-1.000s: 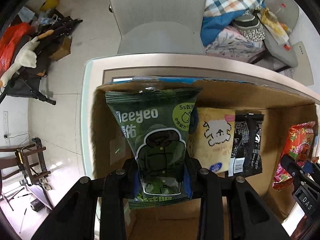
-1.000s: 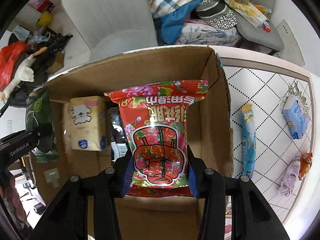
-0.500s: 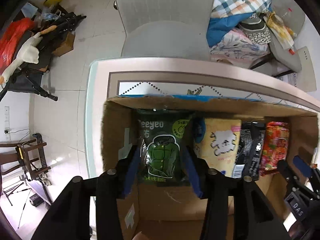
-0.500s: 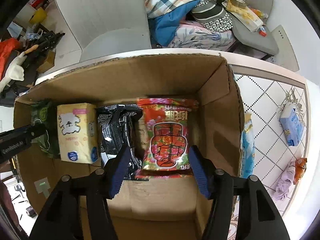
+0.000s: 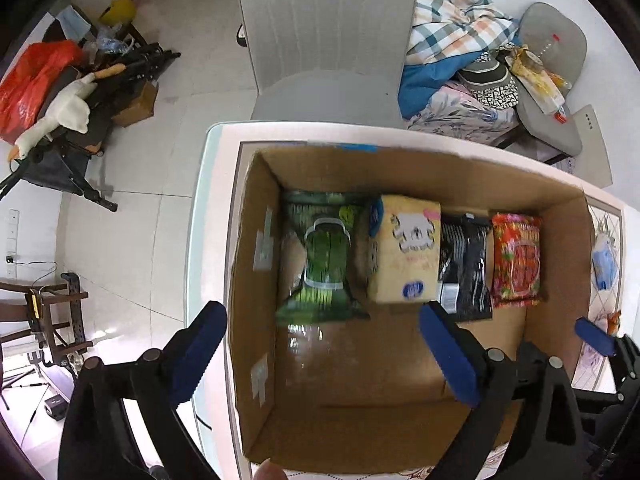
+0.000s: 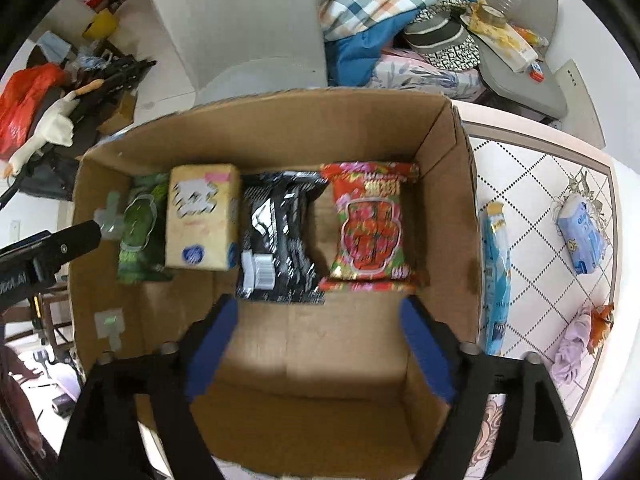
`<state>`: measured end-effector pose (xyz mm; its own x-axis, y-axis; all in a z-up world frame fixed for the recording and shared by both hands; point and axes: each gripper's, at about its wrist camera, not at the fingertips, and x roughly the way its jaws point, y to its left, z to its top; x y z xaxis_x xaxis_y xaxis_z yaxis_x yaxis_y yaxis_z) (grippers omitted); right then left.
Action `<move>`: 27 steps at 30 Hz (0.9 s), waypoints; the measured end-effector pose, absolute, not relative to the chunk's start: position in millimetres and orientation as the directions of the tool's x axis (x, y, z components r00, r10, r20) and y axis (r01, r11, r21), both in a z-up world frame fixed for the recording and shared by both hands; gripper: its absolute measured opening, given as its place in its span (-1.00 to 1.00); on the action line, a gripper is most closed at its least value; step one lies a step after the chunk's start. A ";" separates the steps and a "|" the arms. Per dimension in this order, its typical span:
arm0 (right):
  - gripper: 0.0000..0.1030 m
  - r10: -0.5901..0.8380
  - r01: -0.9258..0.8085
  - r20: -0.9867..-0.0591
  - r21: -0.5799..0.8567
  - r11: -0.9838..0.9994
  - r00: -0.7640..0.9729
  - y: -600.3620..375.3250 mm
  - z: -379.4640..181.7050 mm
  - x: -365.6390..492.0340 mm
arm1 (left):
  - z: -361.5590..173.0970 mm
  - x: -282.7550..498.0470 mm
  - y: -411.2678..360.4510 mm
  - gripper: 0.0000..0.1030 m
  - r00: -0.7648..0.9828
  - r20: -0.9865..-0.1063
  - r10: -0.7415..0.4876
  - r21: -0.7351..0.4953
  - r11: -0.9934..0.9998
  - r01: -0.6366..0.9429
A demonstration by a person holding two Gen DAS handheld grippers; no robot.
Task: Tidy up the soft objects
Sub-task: 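Lift both tools out of the box toward the remaining items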
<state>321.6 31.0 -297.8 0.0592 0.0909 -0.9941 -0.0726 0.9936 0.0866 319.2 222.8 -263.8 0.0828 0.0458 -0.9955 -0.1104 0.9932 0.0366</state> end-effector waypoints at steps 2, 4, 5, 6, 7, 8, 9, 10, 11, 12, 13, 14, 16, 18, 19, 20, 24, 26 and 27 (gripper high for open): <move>0.96 0.082 -0.084 -0.994 0.076 0.994 0.070 33.3 -292.0 310.9 | -258.5 303.7 220.8 0.93 0.104 -0.994 0.044 0.031 0.993 -0.116; 0.99 0.079 -0.089 -0.993 0.071 0.993 0.084 33.8 -285.1 299.1 | -252.3 290.2 218.7 0.93 0.128 -0.991 0.041 0.025 0.992 -0.121; 0.99 0.080 -0.091 -0.993 0.071 0.993 0.091 33.7 -281.7 293.3 | -249.3 283.4 216.8 0.93 0.138 -0.990 0.042 0.025 0.992 -0.120; 0.99 0.077 -0.094 -0.992 0.068 0.993 0.101 33.7 -278.3 287.5 | -245.5 277.1 215.6 0.93 0.148 -0.988 0.042 0.024 0.992 -0.120; 0.99 0.075 -0.097 -0.991 0.064 0.993 0.108 34.3 -275.4 282.8 | -241.1 270.3 213.9 0.93 0.160 -0.986 0.039 0.020 0.993 -0.119; 0.99 0.073 -0.099 -0.990 0.062 0.993 0.119 33.2 -270.2 275.4 | -236.3 264.1 212.6 0.93 0.172 -0.985 0.035 0.015 0.993 -0.120; 0.99 0.076 -0.101 -0.989 0.064 0.993 0.124 32.6 -267.0 272.1 | -230.5 256.6 210.8 0.93 0.185 -0.982 0.029 0.006 0.993 -0.121; 0.99 0.085 -0.102 -0.988 0.072 0.992 0.130 30.7 -261.8 266.4 | -226.0 251.1 209.3 0.93 0.195 -0.980 0.026 0.002 0.993 -0.122; 0.99 0.092 -0.102 -0.986 0.078 0.992 0.136 29.1 -256.5 261.4 | -220.7 245.0 207.5 0.93 0.205 -0.978 0.024 -0.001 0.993 -0.122; 0.99 0.090 -0.107 -0.986 0.075 0.991 0.143 27.6 -251.2 255.6 | -215.9 239.4 205.8 0.93 0.215 -0.976 0.020 -0.007 0.993 -0.121; 0.99 0.098 -0.109 -0.983 0.082 0.991 0.153 25.8 -245.2 249.9 | -208.9 232.3 202.6 0.93 0.230 -0.973 0.014 -0.013 0.993 -0.115; 0.99 0.103 -0.110 -0.981 0.085 0.990 0.163 24.1 -238.9 244.4 | -202.9 225.9 200.6 0.93 0.240 -0.971 0.015 -0.012 0.994 -0.112; 0.99 0.108 -0.114 -0.976 0.087 0.990 0.188 20.9 -224.5 232.1 | -191.0 213.8 195.6 0.93 0.261 -0.965 0.012 -0.015 0.995 -0.101; 1.00 0.112 -0.120 -0.970 0.087 0.989 0.217 16.7 -208.7 218.9 | -179.3 202.7 191.7 0.93 0.285 -0.958 0.011 -0.016 0.995 -0.093; 1.00 0.111 -0.121 -0.969 0.085 0.989 0.223 14.9 -203.0 213.5 | -172.2 196.2 189.3 0.93 0.298 -0.955 0.010 -0.017 0.996 -0.087; 1.00 0.113 -0.125 -0.967 0.086 0.988 0.230 12.9 -196.2 207.0 | -166.5 190.8 187.2 0.93 0.306 -0.952 0.009 -0.017 0.996 -0.082; 1.00 0.134 -0.138 -0.957 0.101 0.985 0.256 6.4 -172.0 184.2 | -147.0 172.9 180.4 0.93 0.333 -0.943 0.000 -0.025 0.997 -0.072; 1.00 0.144 -0.143 -0.952 0.109 0.984 0.271 3.4 -160.7 173.2 | -138.4 165.5 177.5 0.93 0.345 -0.938 0.003 -0.022 0.997 -0.069; 1.00 0.151 -0.145 -0.949 0.115 0.983 0.276 2.6 -156.7 168.9 | -134.0 162.0 176.0 0.93 0.348 -0.937 0.001 -0.024 0.997 -0.068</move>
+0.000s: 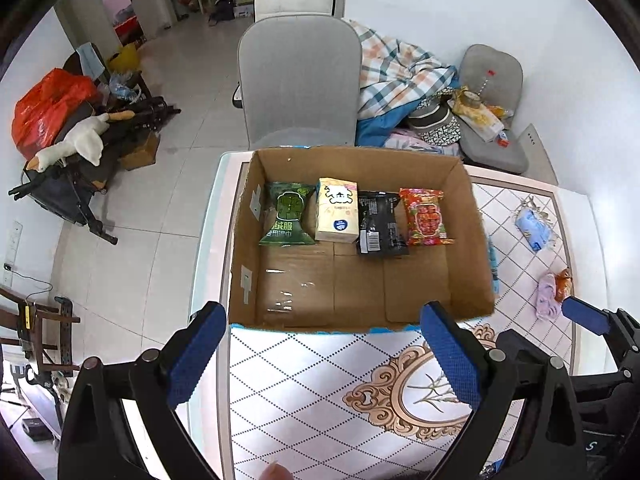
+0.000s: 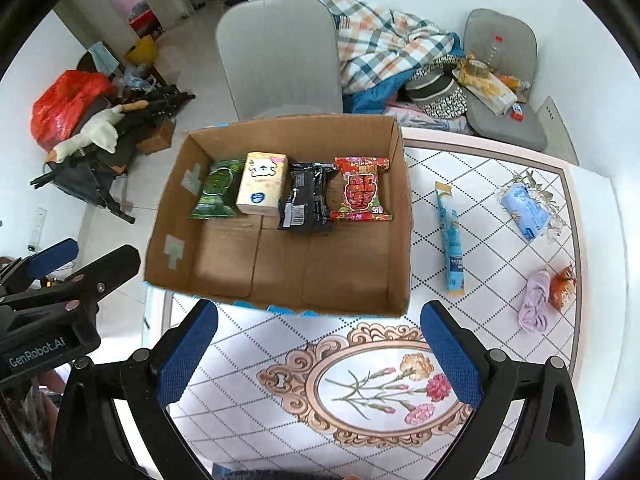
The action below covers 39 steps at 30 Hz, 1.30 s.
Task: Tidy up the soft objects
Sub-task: 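Lift both tools out of the box toward the remaining items, then grasp the blue wipes pack with the left tool while the right grasps the orange panda bag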
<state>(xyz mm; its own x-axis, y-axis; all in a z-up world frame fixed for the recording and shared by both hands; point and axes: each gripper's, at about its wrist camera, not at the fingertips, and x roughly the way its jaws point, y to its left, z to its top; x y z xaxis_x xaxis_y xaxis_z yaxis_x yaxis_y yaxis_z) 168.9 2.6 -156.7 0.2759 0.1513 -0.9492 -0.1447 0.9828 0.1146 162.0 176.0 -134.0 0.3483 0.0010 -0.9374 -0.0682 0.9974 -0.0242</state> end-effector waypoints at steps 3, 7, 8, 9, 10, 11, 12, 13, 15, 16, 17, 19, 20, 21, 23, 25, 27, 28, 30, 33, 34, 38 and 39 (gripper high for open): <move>1.00 0.185 -0.151 -0.942 0.146 0.978 0.282 -1.4 -146.2 157.3 | -124.9 152.7 173.2 0.93 0.359 -0.933 -0.001 -0.030 0.997 -0.076; 1.00 0.223 -0.146 -0.932 0.188 0.971 0.285 -14.9 -139.5 149.5 | -113.6 147.0 160.9 0.93 0.375 -0.927 -0.003 -0.035 0.996 -0.079; 1.00 0.231 -0.139 -0.931 0.198 0.970 0.284 -20.5 -139.6 148.6 | -111.6 147.5 156.5 0.93 0.377 -0.926 -0.003 -0.034 0.997 -0.076; 1.00 0.233 -0.124 -0.930 0.206 0.971 0.286 -30.4 -139.9 148.0 | -110.0 148.8 149.9 0.93 0.378 -0.926 -0.005 -0.033 0.997 -0.070; 1.00 0.236 -0.113 -0.929 0.211 0.971 0.287 -38.0 -140.5 148.0 | -108.9 151.5 140.8 0.93 0.379 -0.925 -0.010 -0.035 0.997 -0.061; 1.00 0.237 -0.097 -0.929 0.218 0.971 0.285 -48.7 -141.9 148.4 | -108.8 153.9 132.4 0.93 0.380 -0.925 -0.015 -0.037 0.998 -0.051; 1.00 0.233 -0.078 -0.930 0.220 0.972 0.283 -59.9 -143.4 149.0 | -109.3 158.1 121.9 0.93 0.378 -0.925 -0.019 -0.037 0.999 -0.039; 1.00 0.225 -0.054 -0.931 0.219 0.974 0.286 -74.0 -144.9 149.7 | -111.7 164.4 107.6 0.93 0.369 -0.929 -0.028 -0.039 0.999 -0.023; 1.00 0.203 -0.001 -0.935 0.212 0.977 0.290 -105.1 -147.6 151.6 | -116.2 175.2 82.7 0.93 0.357 -0.933 -0.052 -0.053 0.999 0.006; 1.00 0.193 0.032 -0.937 0.211 0.977 0.291 -124.5 -149.0 152.7 | -119.9 182.2 66.2 0.93 0.348 -0.935 -0.064 -0.060 0.998 0.024; 1.00 0.183 0.066 -0.939 0.211 0.975 0.292 -143.9 -150.3 154.0 | -124.6 190.0 47.3 0.93 0.337 -0.939 -0.076 -0.064 0.997 0.046; 1.00 0.145 0.135 -0.944 0.192 0.972 0.297 -185.2 -153.3 155.8 | -135.5 205.3 14.6 0.93 0.304 -0.948 -0.093 -0.073 0.994 0.077; 1.00 0.123 0.167 -0.947 0.178 0.970 0.297 -205.9 -155.2 157.8 | -142.1 212.7 -2.4 0.93 0.285 -0.953 -0.103 -0.081 0.993 0.089; 1.00 0.102 0.209 -0.951 0.168 0.963 0.293 -232.3 -158.9 160.0 | -148.7 219.2 -16.7 0.93 0.266 -0.956 -0.119 -0.095 0.990 0.101; 1.00 0.075 0.266 -0.956 0.153 0.952 0.282 -272.3 -165.7 162.9 | -169.0 238.7 -52.3 0.93 0.202 -0.970 -0.136 -0.114 0.987 0.117; 1.00 0.039 0.323 -0.963 0.127 0.938 0.266 -314.9 -176.0 169.0 | -188.1 258.6 -82.3 0.93 0.145 -0.977 -0.156 -0.138 0.982 0.127; 1.00 0.010 0.375 -0.970 0.103 0.921 0.241 -354.5 -190.6 174.6 | -205.4 275.6 -111.3 0.93 0.094 -0.980 -0.177 -0.164 0.977 0.134; 1.00 0.008 0.405 -0.975 0.100 0.909 0.223 -376.5 -201.8 179.4 | -215.2 284.9 -128.3 0.93 0.069 -0.980 -0.186 -0.175 0.975 0.139; 1.00 0.023 0.468 -0.982 0.111 0.877 0.189 -415.9 -226.7 188.8 | -232.0 297.7 -156.0 0.93 0.035 -0.984 -0.172 -0.165 0.975 0.150; 1.00 0.095 0.545 -0.983 0.166 0.822 0.156 -457.5 -266.3 202.1 | -261.9 316.8 -196.7 0.93 -0.028 -0.989 -0.147 -0.149 0.974 0.171; 1.00 0.132 0.574 -0.982 0.187 0.797 0.138 -469.8 -283.9 207.6 | -270.2 321.7 -205.1 0.93 -0.045 -0.989 -0.144 -0.150 0.973 0.176; 0.97 0.232 0.610 -0.969 0.235 0.757 0.085 -481.7 -340.6 227.8 | -305.9 341.9 -232.4 0.93 -0.135 -0.982 -0.135 -0.157 0.973 0.170; 0.89 0.250 0.609 -0.966 0.239 0.756 0.067 -481.9 -354.5 232.3 | -313.9 347.4 -236.3 0.93 -0.152 -0.978 -0.143 -0.167 0.973 0.156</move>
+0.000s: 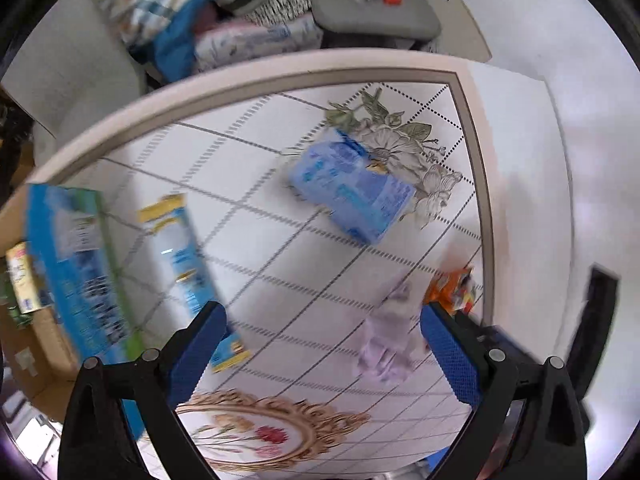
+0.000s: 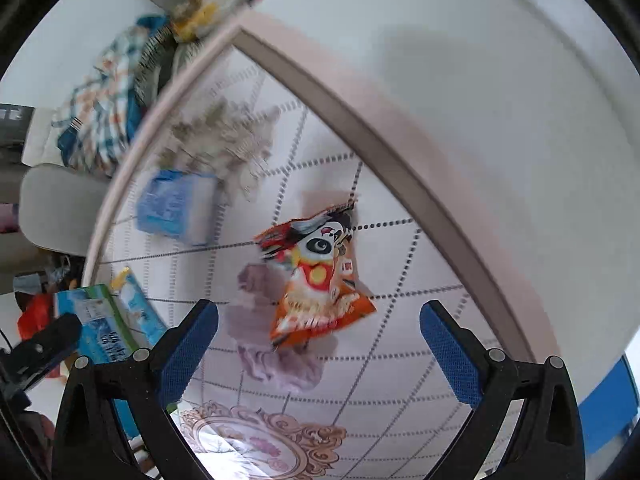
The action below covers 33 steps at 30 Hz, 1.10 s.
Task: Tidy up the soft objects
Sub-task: 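Grasp the blue wipes pack with the left tool while the right grasps the orange panda bag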
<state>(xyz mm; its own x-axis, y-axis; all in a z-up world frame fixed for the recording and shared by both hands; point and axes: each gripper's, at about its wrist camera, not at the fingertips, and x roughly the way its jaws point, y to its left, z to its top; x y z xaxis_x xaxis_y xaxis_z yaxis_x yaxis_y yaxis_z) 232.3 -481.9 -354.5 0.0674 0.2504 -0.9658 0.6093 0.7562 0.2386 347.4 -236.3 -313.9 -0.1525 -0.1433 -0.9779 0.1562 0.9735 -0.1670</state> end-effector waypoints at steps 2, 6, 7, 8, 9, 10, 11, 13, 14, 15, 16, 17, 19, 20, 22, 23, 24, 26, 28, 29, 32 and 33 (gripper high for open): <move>0.52 0.276 0.604 -0.960 0.242 0.760 0.038 -479.0 -372.4 236.2 | -333.6 360.8 -245.6 0.93 -0.195 -0.970 -0.147 -0.172 0.978 0.118; -0.26 0.229 0.559 -0.973 0.183 0.809 -0.012 -471.6 -390.8 244.4 | -367.2 384.8 -252.1 0.93 -0.270 -0.942 -0.197 -0.208 0.978 0.011; -0.32 0.199 0.549 -0.980 0.162 0.820 -0.008 -471.6 -388.4 245.5 | -376.3 391.9 -253.0 0.93 -0.284 -0.934 -0.218 -0.219 0.975 -0.031; -0.39 0.152 0.541 -0.988 0.122 0.832 -0.010 -471.8 -384.5 246.8 | -382.9 397.1 -254.4 0.93 -0.293 -0.927 -0.235 -0.227 0.972 -0.062; -0.41 0.088 0.532 -0.996 0.069 0.844 -0.012 -472.5 -379.8 248.3 | -390.0 402.0 -255.7 0.93 -0.304 -0.919 -0.253 -0.235 0.967 -0.093; -0.42 0.049 0.525 -0.999 0.039 0.850 -0.006 -473.8 -376.0 247.5 | -398.6 406.7 -257.9 0.93 -0.316 -0.910 -0.267 -0.239 0.963 -0.126; -0.42 0.030 0.520 -1.000 0.024 0.854 -0.002 -475.0 -374.2 248.4 | -406.5 411.2 -260.1 0.93 -0.326 -0.907 -0.267 -0.230 0.962 -0.148; -0.42 0.030 0.505 -0.999 0.019 0.863 -0.013 -476.7 -375.8 251.1 | -420.4 419.4 -265.5 0.93 -0.336 -0.910 -0.242 -0.197 0.967 -0.163; -0.40 0.036 0.493 -0.999 0.022 0.870 -0.019 -476.3 -377.0 253.4 | -428.7 422.1 -269.5 0.93 -0.349 -0.914 -0.206 -0.160 0.975 -0.154; -0.34 0.038 0.478 -0.999 0.020 0.878 -0.028 -475.8 -377.6 254.6 | -435.1 423.2 -273.5 0.93 -0.359 -0.918 -0.168 -0.127 0.983 -0.136; -0.27 0.035 0.464 -0.999 0.015 0.885 -0.034 -475.0 -376.5 255.8 | -438.5 423.8 -277.3 0.93 -0.363 -0.920 -0.148 -0.113 0.987 -0.116; -0.09 0.045 0.454 -0.999 0.029 0.891 -0.024 -475.2 -373.3 255.7 | -440.9 423.1 -281.0 0.93 -0.364 -0.923 -0.123 -0.098 0.991 -0.087; 0.15 0.096 0.455 -0.995 0.092 0.886 0.013 -478.9 -365.1 253.0 | -440.5 416.8 -290.4 0.93 -0.346 -0.937 -0.056 -0.065 0.998 0.015; 0.22 0.110 0.457 -0.994 0.108 0.883 0.022 -481.5 -361.7 251.3 | -438.1 411.9 -295.7 0.93 -0.322 -0.947 -0.006 -0.036 0.996 0.086; 0.22 0.130 0.457 -0.991 0.129 0.880 0.030 -487.2 -356.4 248.9 | -432.7 402.1 -304.4 0.93 -0.250 -0.963 0.099 0.043 0.974 0.223; 0.22 0.131 0.461 -0.991 0.130 0.878 0.029 -489.8 -355.5 247.8 | -430.5 398.5 -306.6 0.93 -0.219 -0.967 0.129 0.069 0.963 0.262; 0.22 0.136 0.461 -0.990 0.134 0.877 0.029 -491.7 -356.5 246.7 | -429.3 395.5 -308.4 0.93 -0.200 -0.970 0.141 0.079 0.954 0.288; 0.22 0.155 0.467 -0.988 0.144 0.873 0.015 -494.8 -362.7 246.8 | -430.1 391.8 -311.6 0.93 -0.192 -0.971 0.142 0.079 0.949 0.304; 0.22 0.179 0.481 -0.984 0.160 0.862 0.006 -501.4 -371.6 244.0 | -432.4 387.9 -311.6 0.78 -0.194 -0.974 0.115 0.053 0.953 0.298; 0.22 0.189 0.489 -0.982 0.167 0.856 0.004 -502.6 -376.9 244.5 | -432.6 384.6 -304.4 0.66 -0.194 -0.977 0.090 0.031 0.957 0.288; 0.22 0.214 0.503 -0.977 0.192 0.843 0.015 -508.2 -393.4 246.8 | -428.3 382.9 -302.3 0.09 -0.173 -0.984 0.045 -0.003 0.963 0.269; 0.21 0.202 0.501 -0.979 0.186 0.845 0.024 -506.9 -397.1 248.0 | -425.1 380.6 -304.0 -0.06 -0.159 -0.986 0.041 -0.004 0.961 0.277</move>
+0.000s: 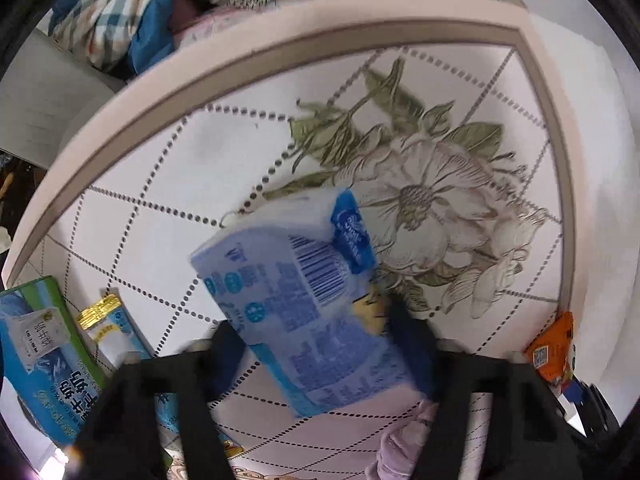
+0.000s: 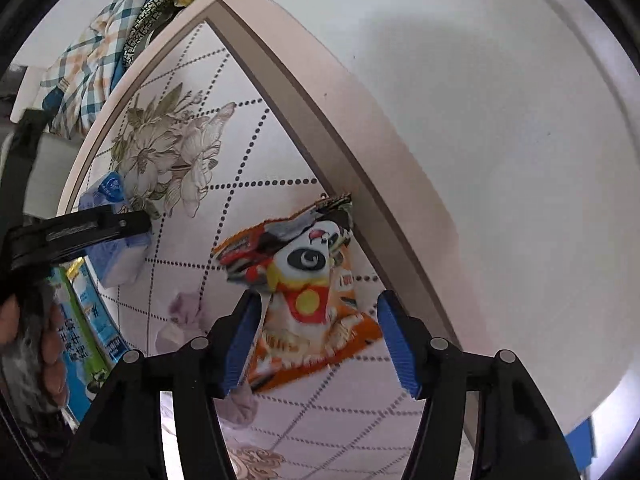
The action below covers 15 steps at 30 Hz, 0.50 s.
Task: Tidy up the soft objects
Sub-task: 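Grasp the blue wipes pack with the left tool while the right grasps the orange panda bag, then carry both packs over the box and open both tools to drop them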
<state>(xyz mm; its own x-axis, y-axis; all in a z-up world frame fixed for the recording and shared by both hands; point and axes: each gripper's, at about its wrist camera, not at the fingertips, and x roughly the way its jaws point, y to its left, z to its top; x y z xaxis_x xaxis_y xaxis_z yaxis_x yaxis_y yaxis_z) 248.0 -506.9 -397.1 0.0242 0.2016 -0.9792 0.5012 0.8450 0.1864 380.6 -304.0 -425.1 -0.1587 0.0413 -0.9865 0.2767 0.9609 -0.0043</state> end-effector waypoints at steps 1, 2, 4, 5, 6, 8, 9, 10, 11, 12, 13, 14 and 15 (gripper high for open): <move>0.19 0.174 0.500 -0.984 0.165 0.850 0.029 -505.8 -400.2 249.1 | -421.6 381.3 -303.1 -0.08 -0.155 -0.987 0.041 -0.005 0.959 0.285; -0.10 0.160 0.497 -0.987 0.153 0.854 0.028 -504.1 -402.7 249.6 | -421.2 378.6 -303.7 -0.13 -0.153 -0.987 0.043 -0.004 0.956 0.293; -0.14 0.127 0.486 -0.991 0.124 0.865 0.027 -498.4 -402.0 251.4 | -415.6 373.8 -298.7 -0.18 -0.139 -0.989 0.047 0.004 0.954 0.299; -0.16 0.114 0.480 -0.993 0.113 0.870 0.026 -496.7 -400.6 251.4 | -411.6 371.6 -296.4 -0.19 -0.123 -0.991 0.051 0.012 0.953 0.304; -0.19 0.104 0.475 -0.994 0.104 0.874 0.028 -492.6 -397.8 251.3 | -406.4 370.5 -293.4 -0.20 -0.113 -0.992 0.051 0.014 0.952 0.307; -0.20 0.095 0.468 -0.995 0.102 0.878 0.039 -487.2 -389.6 250.2 | -394.8 362.1 -288.8 -0.22 -0.096 -0.995 0.029 -0.002 0.950 0.311; -0.21 0.090 0.467 -0.995 0.104 0.878 0.050 -483.3 -384.3 249.1 | -388.8 359.0 -285.5 -0.22 -0.087 -0.996 0.016 -0.012 0.951 0.308; -0.21 0.089 0.465 -0.994 0.106 0.879 0.059 -477.6 -379.0 249.2 | -380.4 353.5 -281.2 -0.23 -0.080 -0.997 -0.005 -0.029 0.952 0.305; -0.21 0.094 0.462 -0.993 0.115 0.879 0.068 -474.3 -373.0 248.1 | -372.0 349.4 -277.8 -0.23 -0.071 -0.997 -0.022 -0.042 0.952 0.303; -0.21 0.104 0.459 -0.991 0.130 0.879 0.081 -468.4 -364.5 246.5 | -363.5 346.8 -275.3 -0.23 -0.059 -0.998 -0.035 -0.051 0.952 0.303; -0.21 0.108 0.454 -0.990 0.138 0.880 0.091 -463.8 -358.0 246.1 | -350.7 340.7 -267.4 -0.23 -0.040 -0.998 -0.053 -0.063 0.950 0.307; -0.21 0.110 0.443 -0.988 0.146 0.884 0.105 -457.1 -349.3 245.3 | -341.3 336.7 -262.5 -0.23 -0.027 -0.997 -0.067 -0.072 0.948 0.309; -0.21 0.115 0.430 -0.986 0.156 0.889 0.119 -448.3 -338.8 244.1 | -329.7 331.2 -255.2 -0.23 -0.013 -0.996 -0.087 -0.087 0.947 0.309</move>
<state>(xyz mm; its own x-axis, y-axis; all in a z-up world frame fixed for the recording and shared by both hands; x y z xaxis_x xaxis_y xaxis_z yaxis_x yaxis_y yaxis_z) 244.1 -448.3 -338.8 0.1192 0.1150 -0.9862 0.4297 0.8894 0.1557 331.2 -255.2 -329.7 -0.0128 -0.0873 -0.9961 0.3086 0.9472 -0.0869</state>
